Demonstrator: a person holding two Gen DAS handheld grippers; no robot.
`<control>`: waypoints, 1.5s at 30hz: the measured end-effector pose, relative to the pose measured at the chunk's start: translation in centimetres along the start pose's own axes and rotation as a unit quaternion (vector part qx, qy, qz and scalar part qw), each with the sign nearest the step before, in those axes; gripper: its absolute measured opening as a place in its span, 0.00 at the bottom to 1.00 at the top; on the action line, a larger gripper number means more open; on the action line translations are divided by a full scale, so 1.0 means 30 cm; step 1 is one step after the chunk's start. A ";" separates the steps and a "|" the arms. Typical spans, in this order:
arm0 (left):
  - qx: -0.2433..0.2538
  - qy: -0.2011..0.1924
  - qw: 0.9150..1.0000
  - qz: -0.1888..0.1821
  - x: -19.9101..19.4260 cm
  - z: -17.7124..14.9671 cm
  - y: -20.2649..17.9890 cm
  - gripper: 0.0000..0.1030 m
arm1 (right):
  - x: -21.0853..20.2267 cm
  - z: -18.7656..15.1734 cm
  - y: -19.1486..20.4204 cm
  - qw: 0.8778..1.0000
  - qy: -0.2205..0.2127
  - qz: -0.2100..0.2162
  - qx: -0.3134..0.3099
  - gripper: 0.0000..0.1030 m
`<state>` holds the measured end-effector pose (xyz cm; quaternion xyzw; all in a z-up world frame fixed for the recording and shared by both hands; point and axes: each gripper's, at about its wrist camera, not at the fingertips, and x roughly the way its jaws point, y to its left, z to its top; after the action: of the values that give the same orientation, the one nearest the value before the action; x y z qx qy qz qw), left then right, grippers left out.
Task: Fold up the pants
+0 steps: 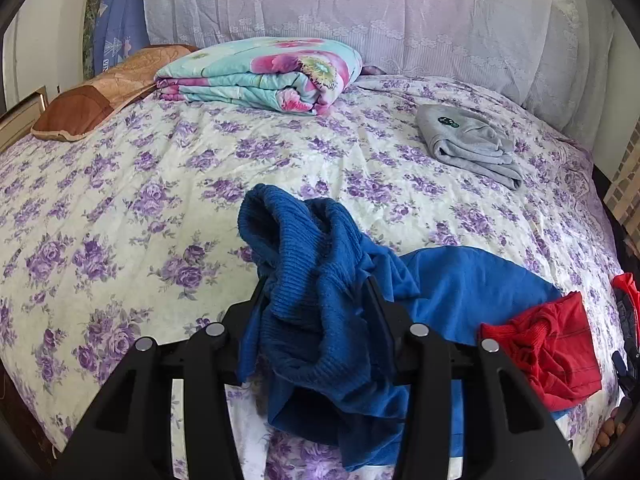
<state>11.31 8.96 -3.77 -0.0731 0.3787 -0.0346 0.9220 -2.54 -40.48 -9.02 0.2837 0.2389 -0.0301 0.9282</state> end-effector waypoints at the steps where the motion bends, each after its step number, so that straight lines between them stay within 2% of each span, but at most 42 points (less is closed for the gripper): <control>1: -0.012 0.001 1.000 -0.003 0.007 -0.004 0.019 0.41 | 0.000 -0.001 0.002 1.000 0.001 -0.002 -0.001 0.96; 5: -0.073 0.006 0.996 -0.042 0.005 0.011 0.110 0.31 | 0.006 -0.001 0.009 1.000 0.006 -0.009 -0.005 0.96; 8: -0.074 -0.013 0.995 -0.068 -0.072 0.055 0.088 0.29 | 0.015 0.000 0.009 1.000 0.010 -0.012 -0.006 0.96; 12: 0.003 -0.068 0.994 -0.090 -0.231 0.123 -0.099 0.27 | 0.020 -0.001 0.008 1.000 0.013 -0.011 -0.007 0.96; 17: 0.113 -0.098 0.979 -0.137 -0.348 0.128 -0.429 0.26 | 0.013 -0.004 0.002 1.000 0.008 0.000 -0.001 0.96; 20: 0.187 -0.083 0.965 -0.162 -0.329 0.047 -0.641 0.26 | 0.007 -0.004 -0.001 1.000 0.004 0.006 0.001 0.96; 24: 0.261 -0.026 0.944 -0.197 -0.196 -0.133 -0.894 0.25 | 0.000 -0.004 -0.009 1.000 0.000 0.016 0.007 0.96; 26: 0.292 0.002 0.937 -0.194 -0.103 -0.232 -0.982 0.25 | -0.003 -0.004 -0.014 1.000 -0.001 0.020 0.010 0.96; 28: 0.308 0.017 0.933 -0.184 -0.045 -0.290 -1.015 0.26 | -0.006 -0.005 -0.016 1.000 -0.002 0.022 0.010 0.96; 29: 0.307 0.013 0.933 -0.185 -0.046 -0.298 -1.010 0.26 | -0.007 -0.005 -0.017 1.000 -0.002 0.023 0.010 0.96; 31: 0.297 0.005 0.931 -0.210 -0.082 -0.281 -0.985 0.37 | -0.007 -0.005 -0.018 1.000 -0.003 0.024 0.010 0.96; 32: 0.288 0.005 0.931 -0.226 -0.108 -0.264 -0.967 0.48 | -0.005 -0.004 -0.017 1.000 -0.002 0.023 0.011 0.96; 34: 0.269 -0.017 0.934 -0.234 -0.172 -0.232 -0.921 0.82 | -0.004 -0.005 -0.016 1.000 0.000 0.021 0.010 0.96; 37: 0.263 -0.052 0.939 -0.214 -0.225 -0.193 -0.853 0.84 | -0.004 -0.005 -0.014 1.000 0.000 0.020 0.010 0.96; 39: 0.255 -0.060 0.948 -0.181 -0.209 -0.170 -0.800 0.84 | 0.000 -0.004 -0.009 1.000 0.003 0.015 0.007 0.96; 42: 0.224 -0.030 0.963 -0.143 -0.126 -0.152 -0.707 0.82 | 0.011 0.003 0.019 1.000 0.014 -0.012 -0.008 0.96; 43: 0.220 -0.015 0.966 -0.137 -0.099 -0.161 -0.683 0.81 | 0.013 0.008 0.042 0.999 0.015 -0.026 -0.020 0.96; 45: 0.232 0.001 0.964 -0.129 -0.066 -0.198 -0.662 0.80 | 0.009 0.023 0.120 0.998 0.008 -0.033 -0.061 0.96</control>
<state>5.56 -11.06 -3.37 0.0947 0.3490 -0.2400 0.9009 -1.31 -37.81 -6.81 0.2189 0.2572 -0.0437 0.9402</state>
